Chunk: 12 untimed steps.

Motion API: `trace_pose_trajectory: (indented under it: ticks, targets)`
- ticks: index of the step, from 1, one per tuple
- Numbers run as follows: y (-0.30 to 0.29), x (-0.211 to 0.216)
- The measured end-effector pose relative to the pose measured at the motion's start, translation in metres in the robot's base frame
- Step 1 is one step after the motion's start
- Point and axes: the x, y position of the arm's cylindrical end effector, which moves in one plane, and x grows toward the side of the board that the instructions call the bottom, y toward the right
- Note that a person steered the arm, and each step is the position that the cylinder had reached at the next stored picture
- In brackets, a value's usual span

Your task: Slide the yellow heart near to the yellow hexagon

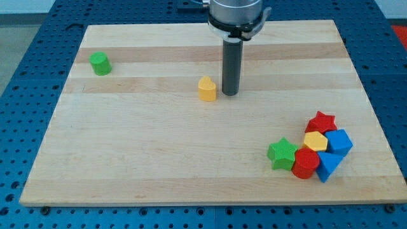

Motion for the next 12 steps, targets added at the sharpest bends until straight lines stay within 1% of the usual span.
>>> trace_pose_trajectory:
  ticks: [1,2,3,4,5,6,7,8,9,10,11,12]
  targets:
    - [-0.014,-0.034]
    - [-0.06,-0.049]
    - [-0.077,-0.023]
    - [-0.068,-0.004]
    - [-0.031,0.005]
    - [0.027,0.005]
    - [0.061,0.008]
    - [0.066,0.015]
    - [0.036,0.009]
    - [0.025,0.025]
    - [0.05,0.05]
    - [0.098,0.06]
